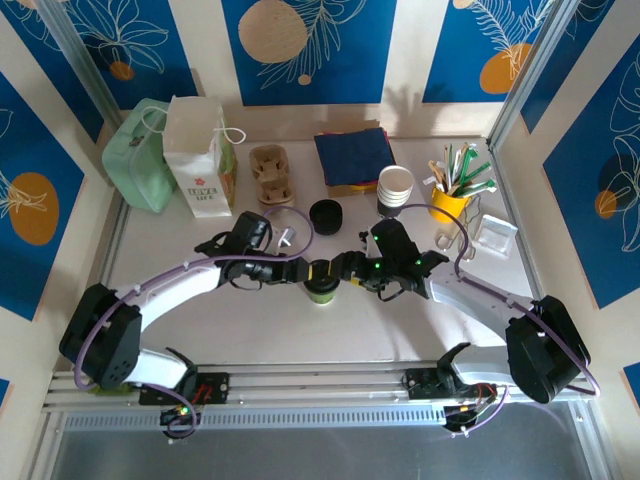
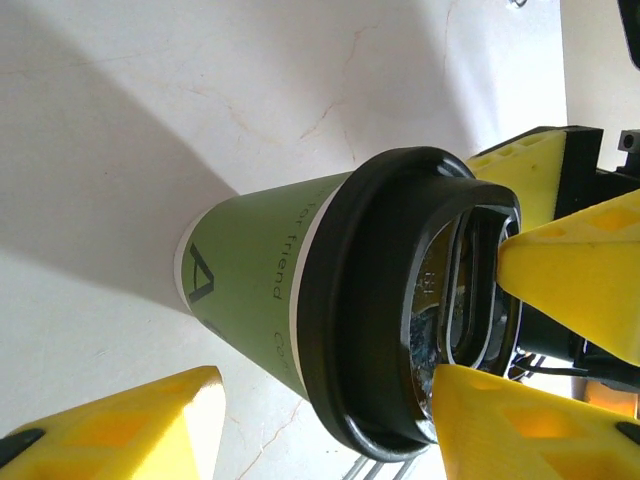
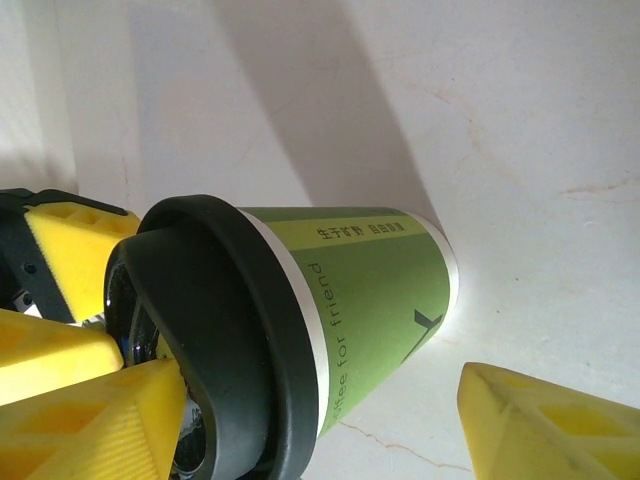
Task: Pack the takeout coffee
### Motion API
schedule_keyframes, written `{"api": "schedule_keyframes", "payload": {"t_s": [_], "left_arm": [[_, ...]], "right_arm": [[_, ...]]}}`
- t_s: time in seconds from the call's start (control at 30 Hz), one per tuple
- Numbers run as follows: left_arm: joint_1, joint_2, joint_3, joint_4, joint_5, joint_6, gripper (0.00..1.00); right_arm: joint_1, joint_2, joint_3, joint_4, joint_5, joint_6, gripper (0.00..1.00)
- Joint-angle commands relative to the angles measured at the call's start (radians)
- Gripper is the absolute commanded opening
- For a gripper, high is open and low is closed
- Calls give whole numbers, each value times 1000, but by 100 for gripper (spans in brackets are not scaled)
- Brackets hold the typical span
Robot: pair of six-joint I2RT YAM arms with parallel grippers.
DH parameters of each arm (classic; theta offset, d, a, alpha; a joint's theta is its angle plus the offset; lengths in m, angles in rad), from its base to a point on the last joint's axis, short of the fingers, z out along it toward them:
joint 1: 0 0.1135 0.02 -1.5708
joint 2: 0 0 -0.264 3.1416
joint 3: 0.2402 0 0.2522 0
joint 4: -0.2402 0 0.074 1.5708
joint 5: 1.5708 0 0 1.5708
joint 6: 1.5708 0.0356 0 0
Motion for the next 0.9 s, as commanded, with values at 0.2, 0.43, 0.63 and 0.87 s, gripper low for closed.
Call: {"api": "schedule_keyframes", "payload": {"t_s": [0.2,0.43,0.63,0.87], "left_arm": [[-4,-42,60,-38,-11,0,57],[-4,-48,83,-56,-34,2,58],[3,-95,85,-74,-75,-16,65],[39,-231,60,-104,-175,-44,74]], "right_arm": [[17,-4,65,-147,33,-2,72],[34,-54,102,-191,54,-6,72],[47,-119,135,-200,32,0,74],[116,-164,212,-285,160,-38,75]]}}
